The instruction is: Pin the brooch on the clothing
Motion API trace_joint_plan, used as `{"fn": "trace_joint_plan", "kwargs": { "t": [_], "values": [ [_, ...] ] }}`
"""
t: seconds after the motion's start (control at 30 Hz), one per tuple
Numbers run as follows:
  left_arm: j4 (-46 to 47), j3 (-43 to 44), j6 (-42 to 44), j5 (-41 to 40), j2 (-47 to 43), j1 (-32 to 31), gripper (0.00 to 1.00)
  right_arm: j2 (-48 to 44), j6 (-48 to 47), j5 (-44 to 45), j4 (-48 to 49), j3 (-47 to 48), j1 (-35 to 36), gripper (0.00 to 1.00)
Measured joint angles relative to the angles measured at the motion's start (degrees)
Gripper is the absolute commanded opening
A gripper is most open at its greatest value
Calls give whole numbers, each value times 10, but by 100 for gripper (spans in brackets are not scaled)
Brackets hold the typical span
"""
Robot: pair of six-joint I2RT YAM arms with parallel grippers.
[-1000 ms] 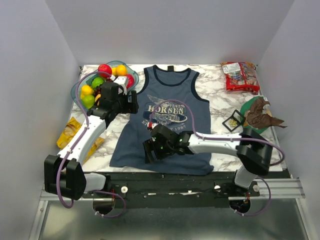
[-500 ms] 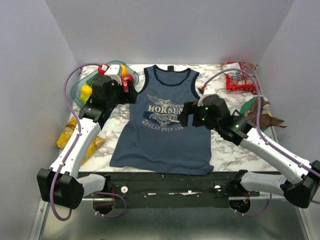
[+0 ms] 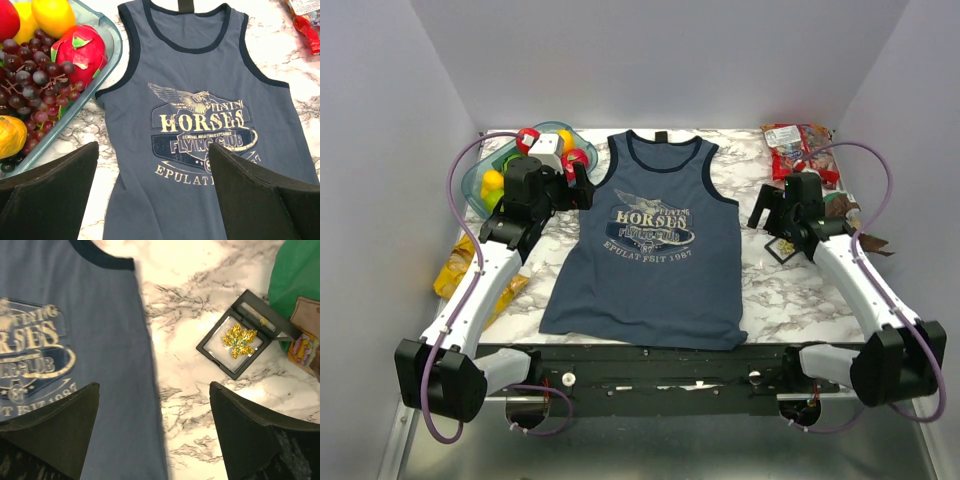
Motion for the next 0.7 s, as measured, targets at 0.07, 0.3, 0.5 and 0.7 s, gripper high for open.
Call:
{"fn": "trace_joint_plan", "kwargs": {
  "t": [0.07,0.3,0.5,0.7],
  "values": [
    [2,0,-1,4,0,0,99,32,7,7,2,0,-10,91],
    [3,0,-4,16,0,0,99,135,28,25,13,-1,-56,87],
    [12,-1,-17,38,0,0,99,169,30,49,25,-1,-84,84],
    [15,-2,-28,55,0,0,99,214,21,61,44,5,-114,76]
  ]
}}
